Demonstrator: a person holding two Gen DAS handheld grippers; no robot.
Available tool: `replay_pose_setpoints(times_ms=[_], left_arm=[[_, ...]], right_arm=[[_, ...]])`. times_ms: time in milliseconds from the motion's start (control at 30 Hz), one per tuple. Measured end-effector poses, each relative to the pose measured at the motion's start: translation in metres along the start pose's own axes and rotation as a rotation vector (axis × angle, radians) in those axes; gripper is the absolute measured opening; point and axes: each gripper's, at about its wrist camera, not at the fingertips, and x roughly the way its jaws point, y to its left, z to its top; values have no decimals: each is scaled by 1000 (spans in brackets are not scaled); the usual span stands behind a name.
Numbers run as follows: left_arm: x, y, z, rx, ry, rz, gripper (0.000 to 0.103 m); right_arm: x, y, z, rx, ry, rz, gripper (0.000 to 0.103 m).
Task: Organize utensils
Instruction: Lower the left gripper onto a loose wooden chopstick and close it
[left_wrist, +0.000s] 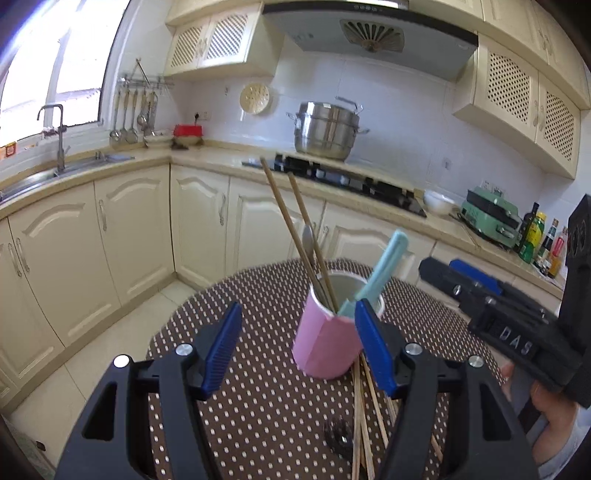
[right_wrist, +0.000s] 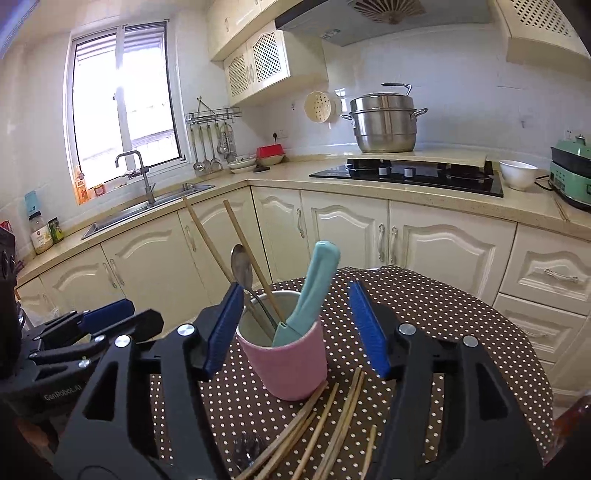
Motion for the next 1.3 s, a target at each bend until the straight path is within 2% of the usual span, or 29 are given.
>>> replay_pose_setpoints(times_ms=[167,300,333,367,467,633,767,1300], left_arm=[[11,-4,-28,19,196,-96,63],[23,-9,-54,35,301,-112,62],[25,-10,-57,31,317,-124,61],[28,-13,-60,24,334,-147,53],[40,-22,-65,11,389,-182,43],[58,-38,-69,37,441,-198,31],[78,-42,-75,30,501,-182,17],[123,-57,-75,23,583,-155,10]], right_arm=[[-13,-12,-11,-9,88,-20,65],[-18,-24,-34,9,170,-33,65],[-19,-28,-39,17,187,-35,65],[-20,-33,-46,31,207,-38,65],[-21,-43,-61,71,252,-39,65],[-20,-58,-78,107,321,-45,65],[-17,-64,-91,126,357,-38,65],[-4,-82,-115,172,413,-20,65]])
